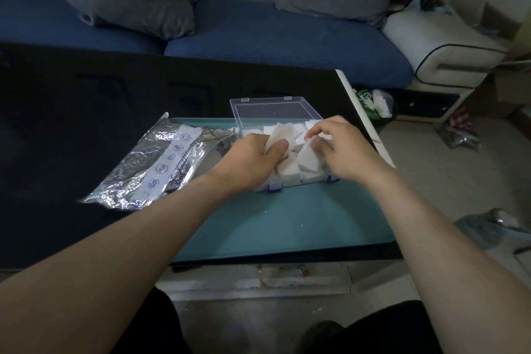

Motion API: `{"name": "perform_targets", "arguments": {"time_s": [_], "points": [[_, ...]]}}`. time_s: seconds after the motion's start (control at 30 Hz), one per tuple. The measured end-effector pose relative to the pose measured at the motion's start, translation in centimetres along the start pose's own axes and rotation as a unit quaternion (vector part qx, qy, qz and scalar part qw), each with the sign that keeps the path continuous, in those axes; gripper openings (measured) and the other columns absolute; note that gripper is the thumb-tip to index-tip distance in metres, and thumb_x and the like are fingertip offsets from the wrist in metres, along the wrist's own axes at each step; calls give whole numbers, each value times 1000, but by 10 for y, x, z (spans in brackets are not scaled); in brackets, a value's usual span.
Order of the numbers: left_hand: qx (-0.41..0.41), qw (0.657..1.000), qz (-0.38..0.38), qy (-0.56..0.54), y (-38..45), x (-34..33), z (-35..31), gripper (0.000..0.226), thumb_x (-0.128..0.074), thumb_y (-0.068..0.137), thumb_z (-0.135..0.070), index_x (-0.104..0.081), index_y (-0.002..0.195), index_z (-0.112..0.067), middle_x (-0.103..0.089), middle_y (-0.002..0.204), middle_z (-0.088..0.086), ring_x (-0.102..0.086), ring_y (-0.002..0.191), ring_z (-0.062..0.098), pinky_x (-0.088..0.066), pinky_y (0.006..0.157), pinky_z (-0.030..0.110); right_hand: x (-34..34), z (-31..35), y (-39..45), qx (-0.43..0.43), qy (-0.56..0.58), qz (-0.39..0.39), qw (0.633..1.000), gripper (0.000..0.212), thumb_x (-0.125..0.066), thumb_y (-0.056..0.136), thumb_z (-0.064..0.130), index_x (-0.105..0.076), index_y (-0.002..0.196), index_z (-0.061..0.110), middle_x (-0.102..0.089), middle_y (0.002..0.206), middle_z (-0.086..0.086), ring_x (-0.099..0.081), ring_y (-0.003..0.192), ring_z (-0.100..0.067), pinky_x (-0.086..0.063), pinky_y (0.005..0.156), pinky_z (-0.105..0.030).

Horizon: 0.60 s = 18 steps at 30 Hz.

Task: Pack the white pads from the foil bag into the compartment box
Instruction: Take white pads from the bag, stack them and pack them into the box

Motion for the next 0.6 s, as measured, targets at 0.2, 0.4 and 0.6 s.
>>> {"name": "perform_targets", "arguments": {"time_s": [0.2, 0.4, 0.6], "points": [[18, 1000, 10, 0, 2, -1, 1, 43, -48, 100, -46, -66, 92, -8, -68, 84, 6, -62, 77, 25, -50, 73, 34, 19, -21, -6, -5, 156, -33, 987, 27, -61, 99, 13, -66, 93, 39, -70, 105, 4, -67, 99, -18, -59, 88, -41], [23, 999, 20, -12, 5, -1, 4, 49, -46, 92, -57, -70, 91, -14, -74, 92, 4, -69, 85, 25, -57, 82, 47, 15, -21, 3, -2, 100, 29, 995, 27, -55, 101, 11, -63, 90, 35, -68, 97, 1, -65, 89, -18, -56, 78, -37], [18, 1000, 18, 1, 5, -1, 2, 44, -47, 100, -46, -72, 92, -11, -75, 91, 9, -69, 83, 29, -56, 82, 49, -13, -4, 19, 3, -67, 143, 987, 42, -48, 99, 4, -61, 89, 43, -66, 102, 3, -62, 91, -16, -53, 86, -39]]}}
Point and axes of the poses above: each hand's wrist, its own y-axis towards the middle knuckle, its own x-axis out of the back of the hand, z = x × y, the point moved 6 cm from there along y, towards the middle knuckle
